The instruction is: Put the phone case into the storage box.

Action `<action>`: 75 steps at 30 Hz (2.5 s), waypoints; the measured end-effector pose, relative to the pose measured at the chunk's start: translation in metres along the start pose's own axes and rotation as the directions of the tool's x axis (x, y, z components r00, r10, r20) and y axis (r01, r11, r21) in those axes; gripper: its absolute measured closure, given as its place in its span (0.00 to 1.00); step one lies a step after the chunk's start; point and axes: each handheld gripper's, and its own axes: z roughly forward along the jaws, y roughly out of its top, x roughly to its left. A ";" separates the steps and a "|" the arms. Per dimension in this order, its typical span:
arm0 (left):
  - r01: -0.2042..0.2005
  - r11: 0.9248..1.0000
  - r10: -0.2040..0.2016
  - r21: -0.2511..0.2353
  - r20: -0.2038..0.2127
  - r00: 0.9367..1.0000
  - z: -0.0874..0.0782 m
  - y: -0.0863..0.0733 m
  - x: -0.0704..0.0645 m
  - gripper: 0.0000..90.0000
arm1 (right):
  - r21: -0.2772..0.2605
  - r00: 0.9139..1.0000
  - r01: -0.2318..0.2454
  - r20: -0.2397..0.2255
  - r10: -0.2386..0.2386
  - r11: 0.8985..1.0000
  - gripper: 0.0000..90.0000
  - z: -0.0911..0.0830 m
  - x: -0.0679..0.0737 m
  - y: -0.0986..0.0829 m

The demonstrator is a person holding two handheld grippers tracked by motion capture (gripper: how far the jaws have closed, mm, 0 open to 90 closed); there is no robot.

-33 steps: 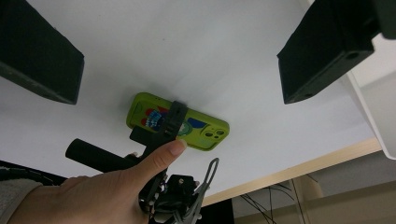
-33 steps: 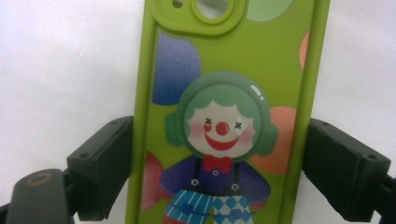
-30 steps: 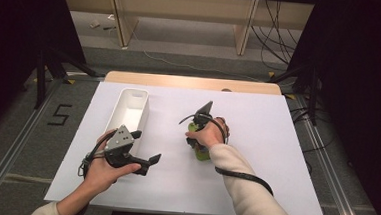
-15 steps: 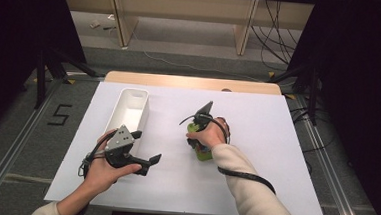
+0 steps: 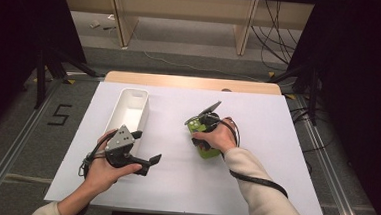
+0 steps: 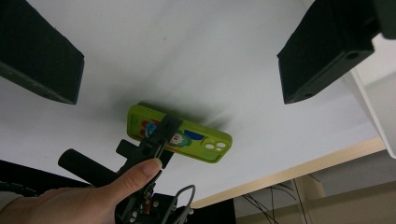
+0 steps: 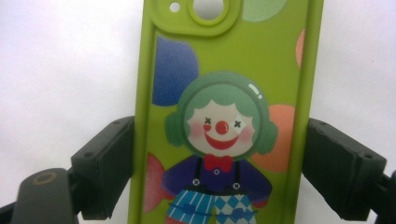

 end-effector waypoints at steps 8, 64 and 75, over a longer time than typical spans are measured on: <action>-0.001 1.000 0.001 -0.003 -0.004 1.000 0.000 0.000 0.001 0.00 | -0.158 0.993 0.097 -0.054 -0.107 0.983 0.18 -0.012 -0.005 -0.011; 0.004 0.999 -0.005 -0.044 -0.020 1.000 -0.001 0.001 0.005 0.00 | -0.714 0.931 0.158 -0.122 -0.344 0.682 0.18 -0.081 -0.048 -0.114; 0.005 0.999 -0.006 -0.052 -0.015 1.000 0.004 0.007 0.001 0.00 | -0.728 0.935 0.156 -0.108 -0.337 0.667 0.18 -0.080 -0.045 -0.120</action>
